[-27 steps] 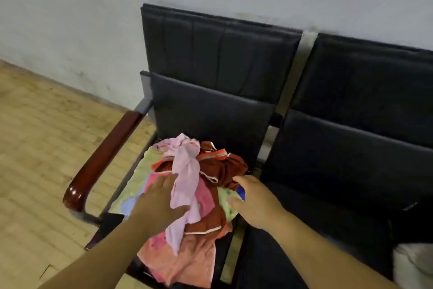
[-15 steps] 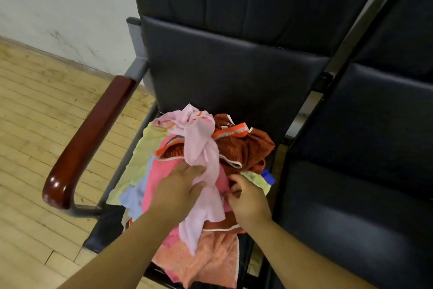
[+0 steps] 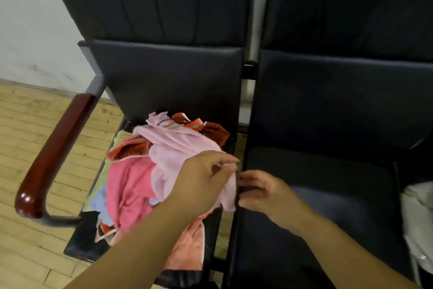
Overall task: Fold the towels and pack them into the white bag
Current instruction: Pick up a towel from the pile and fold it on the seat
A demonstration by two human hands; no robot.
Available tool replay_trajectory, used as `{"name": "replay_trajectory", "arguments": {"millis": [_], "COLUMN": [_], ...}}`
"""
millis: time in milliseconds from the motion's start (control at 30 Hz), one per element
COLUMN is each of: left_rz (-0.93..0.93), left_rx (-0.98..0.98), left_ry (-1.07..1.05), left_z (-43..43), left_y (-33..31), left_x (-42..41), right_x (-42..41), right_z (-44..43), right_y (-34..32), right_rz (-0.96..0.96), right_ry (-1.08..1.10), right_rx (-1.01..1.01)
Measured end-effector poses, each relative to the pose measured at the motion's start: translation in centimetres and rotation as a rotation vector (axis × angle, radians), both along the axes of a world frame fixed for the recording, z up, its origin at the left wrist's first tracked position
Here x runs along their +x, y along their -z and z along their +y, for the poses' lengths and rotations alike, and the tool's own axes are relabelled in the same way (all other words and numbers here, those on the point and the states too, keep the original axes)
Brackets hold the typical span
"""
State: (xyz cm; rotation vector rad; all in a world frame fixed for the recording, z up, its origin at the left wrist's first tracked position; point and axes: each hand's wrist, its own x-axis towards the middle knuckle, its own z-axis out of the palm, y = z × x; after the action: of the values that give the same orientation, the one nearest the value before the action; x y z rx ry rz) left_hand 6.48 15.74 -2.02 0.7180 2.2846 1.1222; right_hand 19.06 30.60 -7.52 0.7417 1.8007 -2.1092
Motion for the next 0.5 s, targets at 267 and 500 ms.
{"name": "replay_trajectory", "arguments": {"millis": [267, 500], "left_rz": [-0.256, 0.131], "left_rx": [0.021, -0.270], "left_ry": [0.213, 0.462], "left_z": [15.7, 16.5], "left_y": [10.1, 25.2], "left_x": [14.9, 18.3], "right_x": [17.2, 26.3], "right_z": [12.3, 16.1], "right_y": [9.5, 19.2], "right_rz": [-0.132, -0.122], "right_ry": [0.169, 0.141], "right_rx": [0.281, 0.622]}}
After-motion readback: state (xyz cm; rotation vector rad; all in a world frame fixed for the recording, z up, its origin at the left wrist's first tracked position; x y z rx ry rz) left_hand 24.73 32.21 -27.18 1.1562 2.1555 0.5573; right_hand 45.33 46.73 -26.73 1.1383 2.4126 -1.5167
